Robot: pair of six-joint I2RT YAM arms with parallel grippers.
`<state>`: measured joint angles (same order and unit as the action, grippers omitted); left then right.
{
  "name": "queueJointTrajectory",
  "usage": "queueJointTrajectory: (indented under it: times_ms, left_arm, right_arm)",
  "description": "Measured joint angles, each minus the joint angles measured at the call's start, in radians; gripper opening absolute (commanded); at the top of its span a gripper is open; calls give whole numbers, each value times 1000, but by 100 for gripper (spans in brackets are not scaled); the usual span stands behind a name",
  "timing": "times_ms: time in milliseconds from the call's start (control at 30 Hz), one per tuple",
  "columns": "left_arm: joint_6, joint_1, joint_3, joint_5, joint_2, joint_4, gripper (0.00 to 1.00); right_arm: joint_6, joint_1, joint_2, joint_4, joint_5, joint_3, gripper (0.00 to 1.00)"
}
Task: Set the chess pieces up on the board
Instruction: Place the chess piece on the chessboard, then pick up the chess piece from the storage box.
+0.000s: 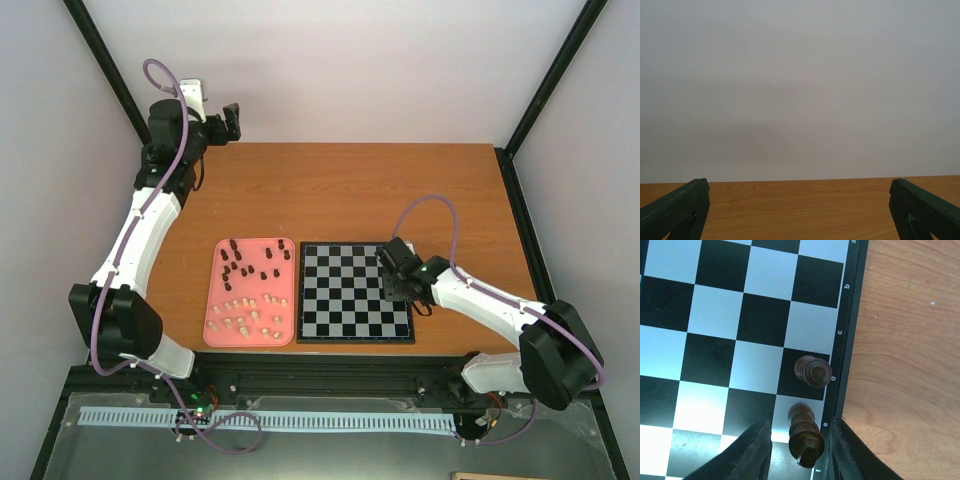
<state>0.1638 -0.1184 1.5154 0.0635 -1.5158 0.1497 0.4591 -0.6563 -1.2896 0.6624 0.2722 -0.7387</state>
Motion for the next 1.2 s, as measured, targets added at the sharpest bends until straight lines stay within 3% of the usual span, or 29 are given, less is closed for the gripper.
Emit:
queueJointTrajectory:
  times_ms: [200,333,533,633,1200]
  left_arm:
    - [0,0,0,0,0,0,100]
    - [0,0,0,0,0,0,100]
    - [0,0,0,-1,0,0,100]
    - [0,0,0,-2,0,0,100]
    - [-2,0,0,-27,2,0,100]
  right_arm:
    - [-6,0,2,-1,-9,0,43]
    - [-9,0,18,0,-16,0,52]
    - [-23,0,74,32,-5,-35,73]
    - [-37,0,92,45,12,-77,98]
    - [-158,0,-47,6,3,-330,100]
